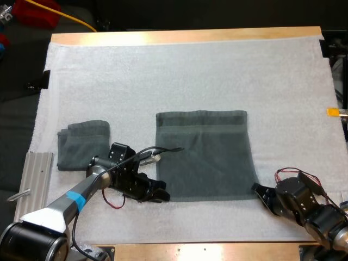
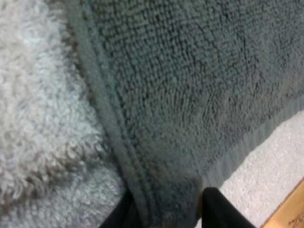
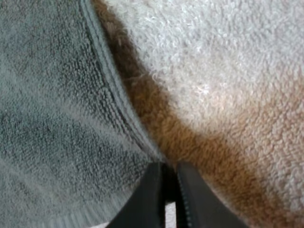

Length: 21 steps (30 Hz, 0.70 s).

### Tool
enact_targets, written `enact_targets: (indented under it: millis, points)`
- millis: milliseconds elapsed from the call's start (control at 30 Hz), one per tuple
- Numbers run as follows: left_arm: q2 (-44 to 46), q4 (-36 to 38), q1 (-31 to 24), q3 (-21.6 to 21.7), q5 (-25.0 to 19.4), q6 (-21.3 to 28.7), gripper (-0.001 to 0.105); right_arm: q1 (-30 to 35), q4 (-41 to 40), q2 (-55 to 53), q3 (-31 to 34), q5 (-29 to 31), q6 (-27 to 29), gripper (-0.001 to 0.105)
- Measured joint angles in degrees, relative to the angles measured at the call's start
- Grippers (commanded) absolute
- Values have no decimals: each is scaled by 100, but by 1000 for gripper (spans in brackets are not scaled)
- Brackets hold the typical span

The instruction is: Pick towel from pile, fold and stack

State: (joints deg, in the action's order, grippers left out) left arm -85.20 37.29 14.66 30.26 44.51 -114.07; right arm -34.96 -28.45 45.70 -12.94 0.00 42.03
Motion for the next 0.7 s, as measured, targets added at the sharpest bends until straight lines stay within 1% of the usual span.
enact_targets:
  millis: [67,133,167,200,233,367,433,533,700]
  points:
    - [0,0,0,0,-38,0,28,0,0,0,0,-21,0,0]
    - [14,0,0,0,-128,4,16,0,0,0,0,-53,0,0]
    - [14,2,0,0,-185,17,13,0,0,0,0,-57,0,0]
    - [14,5,0,0,-244,33,8,0,0,0,0,-62,0,0]
    - [14,5,0,0,-304,60,4,0,0,0,0,-74,0,0]
    - [14,25,0,11,-328,112,2,0,0,0,0,-133,0,0]
    - [39,59,0,11,-337,240,2,0,0,0,-22,-190,0,0]
    - [151,203,0,11,-492,439,2,0,0,0,-153,-221,98,0]
    - [423,466,0,11,-692,622,2,0,-135,0,-480,-246,222,0]
